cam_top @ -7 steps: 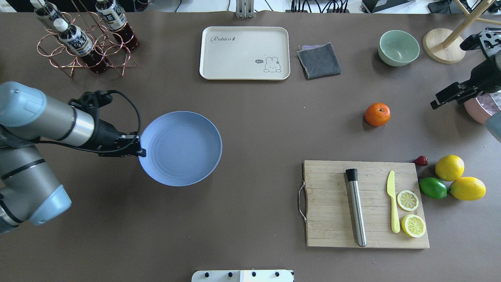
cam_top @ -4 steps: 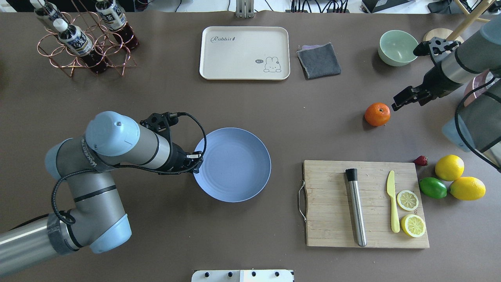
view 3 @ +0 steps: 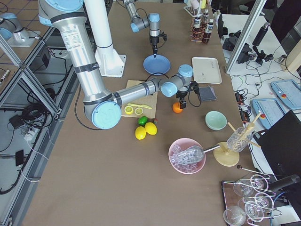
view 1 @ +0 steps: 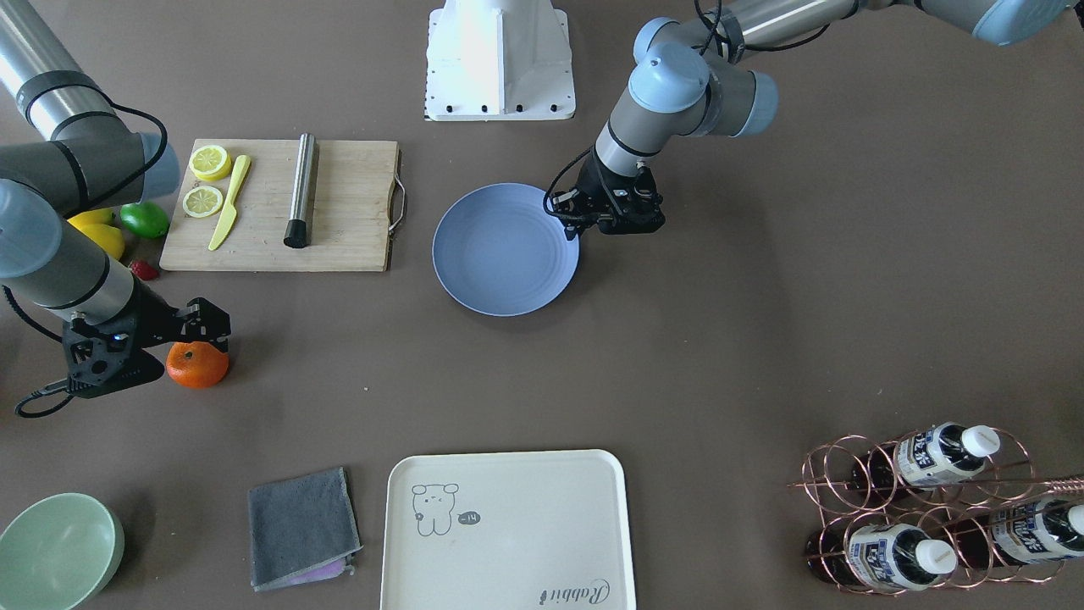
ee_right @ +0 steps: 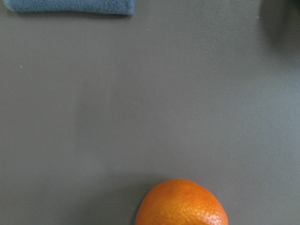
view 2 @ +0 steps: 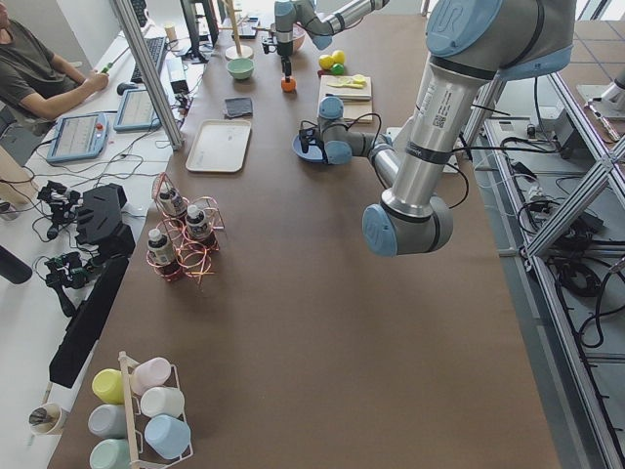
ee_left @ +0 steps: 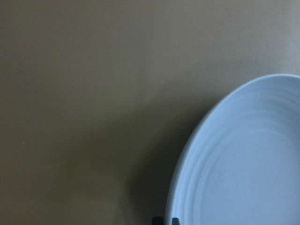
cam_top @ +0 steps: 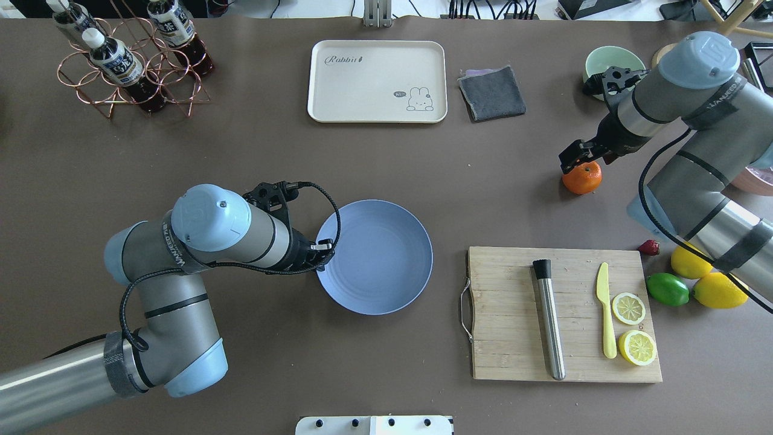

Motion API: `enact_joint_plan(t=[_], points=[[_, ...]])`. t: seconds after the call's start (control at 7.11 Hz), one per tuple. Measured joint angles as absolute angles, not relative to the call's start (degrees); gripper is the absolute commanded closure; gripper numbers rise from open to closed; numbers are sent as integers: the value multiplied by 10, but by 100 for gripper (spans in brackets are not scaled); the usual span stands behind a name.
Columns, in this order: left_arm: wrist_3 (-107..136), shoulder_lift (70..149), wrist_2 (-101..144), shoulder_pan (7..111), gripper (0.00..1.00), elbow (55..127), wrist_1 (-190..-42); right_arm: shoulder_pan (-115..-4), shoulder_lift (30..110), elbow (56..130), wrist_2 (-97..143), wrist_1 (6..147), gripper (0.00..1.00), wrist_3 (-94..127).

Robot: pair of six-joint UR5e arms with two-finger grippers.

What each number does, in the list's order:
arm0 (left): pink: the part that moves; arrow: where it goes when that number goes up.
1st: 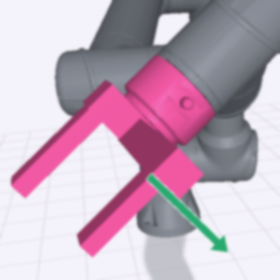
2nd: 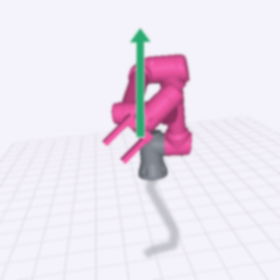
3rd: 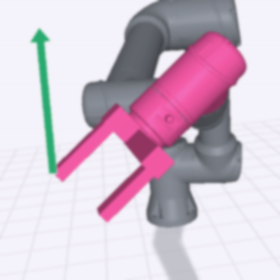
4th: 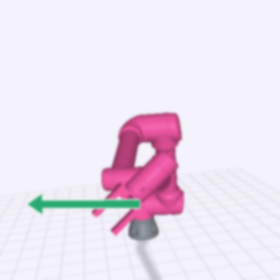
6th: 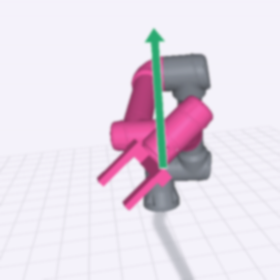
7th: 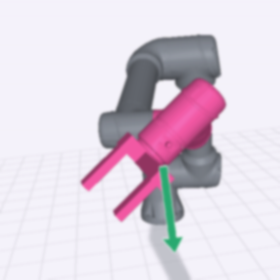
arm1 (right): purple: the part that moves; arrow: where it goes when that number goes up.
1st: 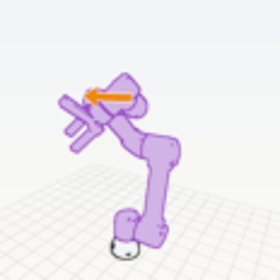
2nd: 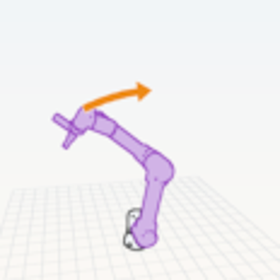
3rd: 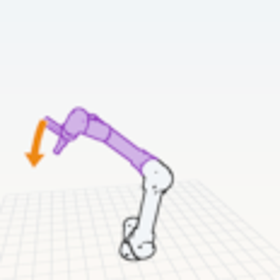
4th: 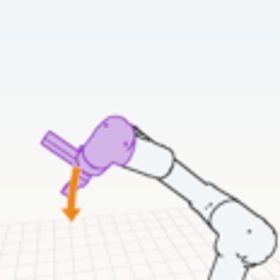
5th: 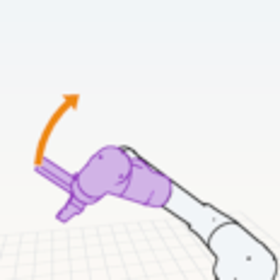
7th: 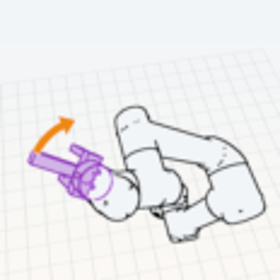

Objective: Pick orange to plate
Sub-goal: 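Grasp the orange with the right gripper and lift it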

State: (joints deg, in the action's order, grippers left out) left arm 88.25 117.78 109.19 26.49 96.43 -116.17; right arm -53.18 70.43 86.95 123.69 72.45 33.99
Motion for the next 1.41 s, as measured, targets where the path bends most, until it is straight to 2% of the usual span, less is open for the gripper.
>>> enact_joint_plan(t=[0.56,0.7,0.84,0.98,1.41], points=[[883,1179,1092,265,100,966,-1162,-520,707,857,1204,725,0,308],[883,1180,1092,265,39,966,-1162,-519,708,849,1204,724,27,307],[883,1180,1091,265,3,966,-1162,-519,708,845,1205,724,96,308],[882,1179,1091,265,3,966,-1162,-519,708,846,1205,724,100,310],[881,1170,1092,276,3,981,-1161,-517,687,885,1227,736,100,355]])
